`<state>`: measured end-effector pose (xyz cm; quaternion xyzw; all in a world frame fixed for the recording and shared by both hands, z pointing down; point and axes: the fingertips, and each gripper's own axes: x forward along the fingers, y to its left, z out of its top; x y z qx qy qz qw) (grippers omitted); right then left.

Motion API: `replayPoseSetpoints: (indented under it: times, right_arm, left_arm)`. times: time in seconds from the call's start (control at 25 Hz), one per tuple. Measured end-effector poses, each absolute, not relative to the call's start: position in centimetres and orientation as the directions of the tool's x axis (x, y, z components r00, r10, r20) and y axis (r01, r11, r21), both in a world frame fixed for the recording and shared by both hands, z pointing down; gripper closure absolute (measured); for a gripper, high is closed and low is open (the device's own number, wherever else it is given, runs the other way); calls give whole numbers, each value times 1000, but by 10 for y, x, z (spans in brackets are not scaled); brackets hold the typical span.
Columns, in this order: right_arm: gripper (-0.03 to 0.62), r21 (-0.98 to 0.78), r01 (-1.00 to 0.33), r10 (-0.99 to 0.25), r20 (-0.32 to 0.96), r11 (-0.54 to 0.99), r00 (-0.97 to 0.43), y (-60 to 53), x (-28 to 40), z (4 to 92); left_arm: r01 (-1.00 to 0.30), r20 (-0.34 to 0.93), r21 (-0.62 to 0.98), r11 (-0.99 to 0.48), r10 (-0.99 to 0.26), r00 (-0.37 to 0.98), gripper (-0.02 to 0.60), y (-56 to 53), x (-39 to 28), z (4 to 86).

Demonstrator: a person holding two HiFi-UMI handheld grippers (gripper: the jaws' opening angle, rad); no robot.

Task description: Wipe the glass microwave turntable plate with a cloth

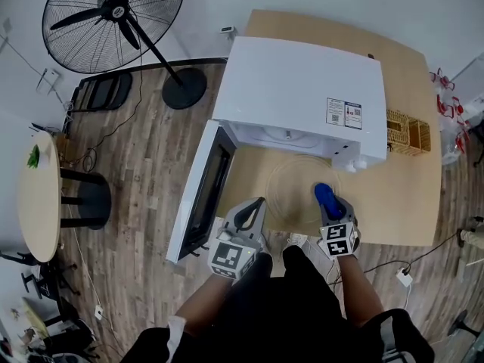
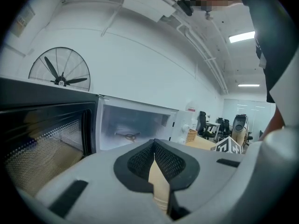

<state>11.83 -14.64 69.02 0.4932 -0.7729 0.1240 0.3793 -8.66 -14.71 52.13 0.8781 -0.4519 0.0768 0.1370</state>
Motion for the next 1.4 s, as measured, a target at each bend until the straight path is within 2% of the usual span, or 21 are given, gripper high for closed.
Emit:
replayPoseSetpoints:
  times: [0.32,0.48,0.76,0.96,1.4]
  right_arm:
    - [445,184,-877,-686,699,444,-201,-151,139,691]
    - [447,53,-891,-679,669,450,-303,-149,125,671]
    - [448,-39,-877,-780,440,479,-446,-169,94,573]
    - [448,-95,-876,-834,271,473,-480,-180,93,503]
    - [456,19,-875,-875,3,483,-484,-182,98,385]
  left_arm:
    - [-809,272,162,-566,-762,587,580,-144,-83,524]
    - [-809,271,153,-567,-764,586,580,-143,-82,519]
    - [-815,248,149,-561,-776,580,580,-149,-84,507]
    - [-826,221,163,-540,-796,564,580,-150,-85,492]
    - [-835,133,118,-538,-825,550,580,-163,-79,446]
